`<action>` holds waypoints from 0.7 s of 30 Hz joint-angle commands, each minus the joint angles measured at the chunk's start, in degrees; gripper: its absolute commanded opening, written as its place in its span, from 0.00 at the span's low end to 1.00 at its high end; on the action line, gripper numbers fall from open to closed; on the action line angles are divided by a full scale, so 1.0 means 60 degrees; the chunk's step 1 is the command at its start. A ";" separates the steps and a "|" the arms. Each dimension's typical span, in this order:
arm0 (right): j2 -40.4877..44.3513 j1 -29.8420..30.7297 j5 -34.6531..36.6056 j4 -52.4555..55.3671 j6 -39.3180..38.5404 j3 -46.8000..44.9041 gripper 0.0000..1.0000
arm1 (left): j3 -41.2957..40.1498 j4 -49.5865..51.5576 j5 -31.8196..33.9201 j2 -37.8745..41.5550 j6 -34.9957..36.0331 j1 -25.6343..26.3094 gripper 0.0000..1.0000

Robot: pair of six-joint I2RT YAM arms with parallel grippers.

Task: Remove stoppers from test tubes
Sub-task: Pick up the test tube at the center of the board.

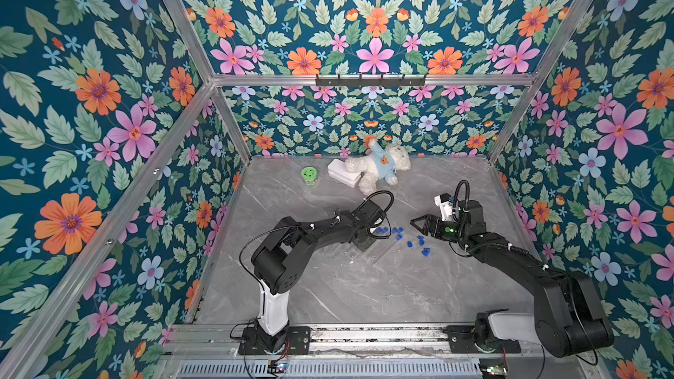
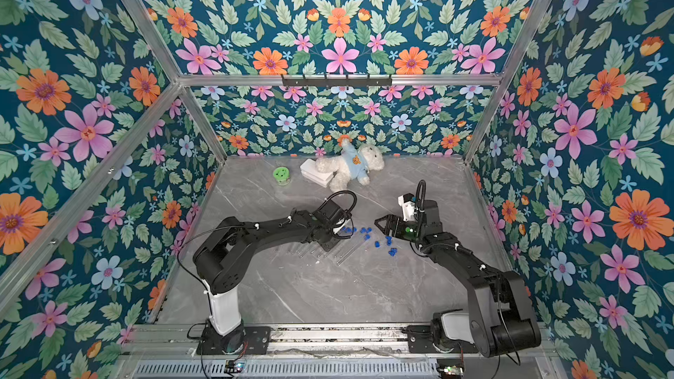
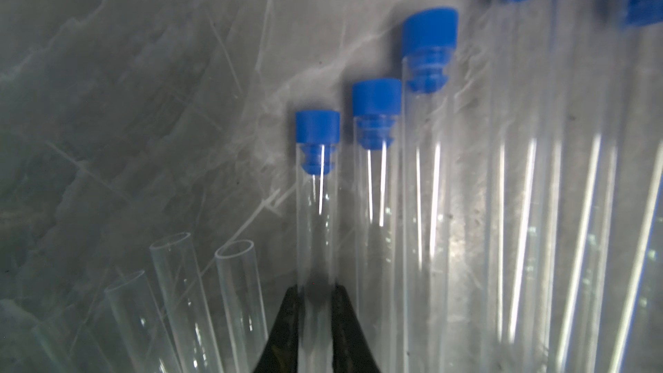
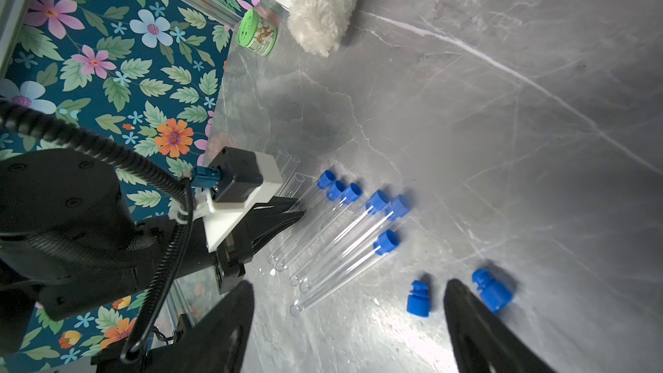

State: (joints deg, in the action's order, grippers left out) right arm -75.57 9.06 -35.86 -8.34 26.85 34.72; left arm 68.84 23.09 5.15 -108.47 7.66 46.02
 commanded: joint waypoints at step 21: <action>-0.2210 0.1283 -0.3069 -0.1055 -0.0076 0.1726 0.80 | -0.2510 -0.1237 -0.0402 0.4319 -0.0257 0.0612 0.05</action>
State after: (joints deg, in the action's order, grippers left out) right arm -87.48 16.10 -50.63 -12.23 26.81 44.01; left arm 54.48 16.95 2.81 -83.37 7.40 49.43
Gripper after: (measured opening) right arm 0.806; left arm 0.160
